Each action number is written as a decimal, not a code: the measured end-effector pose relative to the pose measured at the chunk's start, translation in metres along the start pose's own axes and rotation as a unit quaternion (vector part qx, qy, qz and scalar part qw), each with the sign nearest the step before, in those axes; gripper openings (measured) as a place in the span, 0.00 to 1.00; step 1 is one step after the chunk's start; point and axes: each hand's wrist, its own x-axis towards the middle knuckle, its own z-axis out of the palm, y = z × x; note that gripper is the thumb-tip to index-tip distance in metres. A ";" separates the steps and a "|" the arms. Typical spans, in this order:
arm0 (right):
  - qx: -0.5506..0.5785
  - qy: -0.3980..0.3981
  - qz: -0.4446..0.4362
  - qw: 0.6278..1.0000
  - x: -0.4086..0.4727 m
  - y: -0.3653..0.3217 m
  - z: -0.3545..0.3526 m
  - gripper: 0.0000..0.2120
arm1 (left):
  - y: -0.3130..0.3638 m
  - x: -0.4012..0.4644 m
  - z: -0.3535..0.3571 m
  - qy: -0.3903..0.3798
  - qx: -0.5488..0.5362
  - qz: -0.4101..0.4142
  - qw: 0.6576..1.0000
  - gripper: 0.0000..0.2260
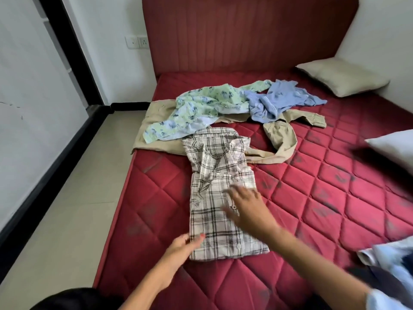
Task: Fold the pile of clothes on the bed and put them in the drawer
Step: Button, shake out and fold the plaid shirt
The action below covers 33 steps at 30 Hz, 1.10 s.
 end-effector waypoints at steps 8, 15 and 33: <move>-0.131 0.002 -0.131 0.983 -0.075 0.003 0.080 0.41 | 0.016 0.000 0.037 0.165 0.088 0.061 0.980 0.12; 0.001 0.075 -0.127 0.989 -0.049 0.004 0.030 0.35 | 0.087 -0.022 0.034 0.097 0.029 0.064 0.993 0.11; 0.066 -0.199 -0.137 0.968 -0.077 -0.045 -0.128 0.06 | 0.031 -0.037 0.022 -0.107 -0.038 -0.026 0.993 0.39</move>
